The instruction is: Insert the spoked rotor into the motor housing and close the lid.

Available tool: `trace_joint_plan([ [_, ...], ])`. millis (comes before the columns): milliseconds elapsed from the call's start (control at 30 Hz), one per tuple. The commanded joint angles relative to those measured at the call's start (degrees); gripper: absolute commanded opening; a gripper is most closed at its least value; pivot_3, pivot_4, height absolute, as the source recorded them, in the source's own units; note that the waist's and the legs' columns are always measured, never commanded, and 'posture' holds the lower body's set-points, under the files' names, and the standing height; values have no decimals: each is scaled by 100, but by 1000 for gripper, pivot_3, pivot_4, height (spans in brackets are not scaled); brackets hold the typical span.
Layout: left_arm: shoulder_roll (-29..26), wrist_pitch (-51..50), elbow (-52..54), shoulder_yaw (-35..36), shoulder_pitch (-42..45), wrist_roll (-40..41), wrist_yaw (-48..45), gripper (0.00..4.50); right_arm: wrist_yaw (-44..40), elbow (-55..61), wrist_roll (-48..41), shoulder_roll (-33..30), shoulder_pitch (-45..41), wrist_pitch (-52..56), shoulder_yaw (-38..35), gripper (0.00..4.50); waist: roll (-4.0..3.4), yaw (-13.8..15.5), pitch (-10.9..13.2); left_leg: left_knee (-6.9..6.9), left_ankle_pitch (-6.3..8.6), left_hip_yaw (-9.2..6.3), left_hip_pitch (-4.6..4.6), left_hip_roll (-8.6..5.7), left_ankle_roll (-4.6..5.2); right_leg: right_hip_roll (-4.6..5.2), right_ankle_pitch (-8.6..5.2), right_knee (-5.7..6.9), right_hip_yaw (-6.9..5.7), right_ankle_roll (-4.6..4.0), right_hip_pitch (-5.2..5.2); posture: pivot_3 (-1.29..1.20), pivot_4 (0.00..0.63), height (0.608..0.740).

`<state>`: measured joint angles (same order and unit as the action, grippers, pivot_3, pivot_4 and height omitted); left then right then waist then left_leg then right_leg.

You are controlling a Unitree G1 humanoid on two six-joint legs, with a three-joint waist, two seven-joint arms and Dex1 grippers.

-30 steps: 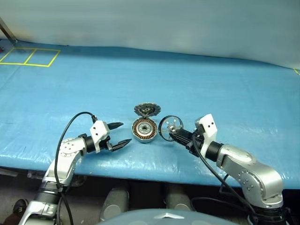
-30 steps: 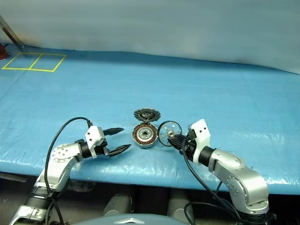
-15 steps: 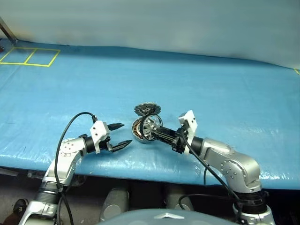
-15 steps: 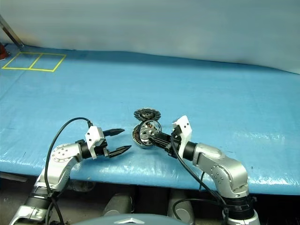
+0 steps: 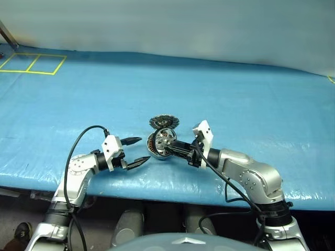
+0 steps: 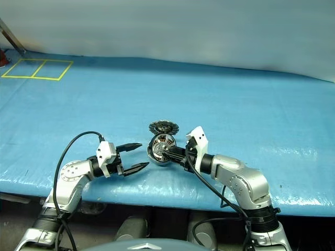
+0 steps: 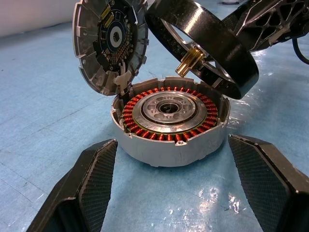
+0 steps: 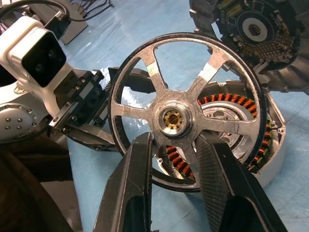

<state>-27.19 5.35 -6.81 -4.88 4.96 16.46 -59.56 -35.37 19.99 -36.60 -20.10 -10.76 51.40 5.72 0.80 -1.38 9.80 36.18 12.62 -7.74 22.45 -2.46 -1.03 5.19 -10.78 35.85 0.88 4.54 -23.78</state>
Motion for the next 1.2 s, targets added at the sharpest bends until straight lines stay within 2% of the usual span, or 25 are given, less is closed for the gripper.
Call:
trace_joint_plan([
  [33, 4, 143, 36, 99, -34, 31, 33, 4026, -77, 51, -69, 19, -207, -97, -15, 1082, 0, 0, 0, 0, 0, 0, 0, 0, 0, 0, 0, 0, 0, 0, 0, 0, 150, 740],
  [567, -64, 149, 49, 105, -52, -15, 111, 4026, -144, -336, 273, -6, -338, -245, 274, 1082, 0, 0, 0, 0, 0, -1, 0, 0, 0, -1, 0, 1, 0, 0, 0, 0, 150, 740],
  [767, -71, 145, 35, 100, -39, -35, 128, 4026, -188, -203, 356, -61, -317, -331, 309, 2883, 0, -1, 0, 0, 0, -1, -1, 0, 0, -1, 0, 1, 0, 0, 0, 0, 150, 740],
  [1200, -84, 144, 36, 98, -59, -43, 163, 4026, -141, -5, 320, 57, -409, -359, 305, 2883, 0, -3, 0, 0, 0, -1, -1, 0, 0, -1, 1, 1, -1, 1, 0, 0, 150, 740],
])
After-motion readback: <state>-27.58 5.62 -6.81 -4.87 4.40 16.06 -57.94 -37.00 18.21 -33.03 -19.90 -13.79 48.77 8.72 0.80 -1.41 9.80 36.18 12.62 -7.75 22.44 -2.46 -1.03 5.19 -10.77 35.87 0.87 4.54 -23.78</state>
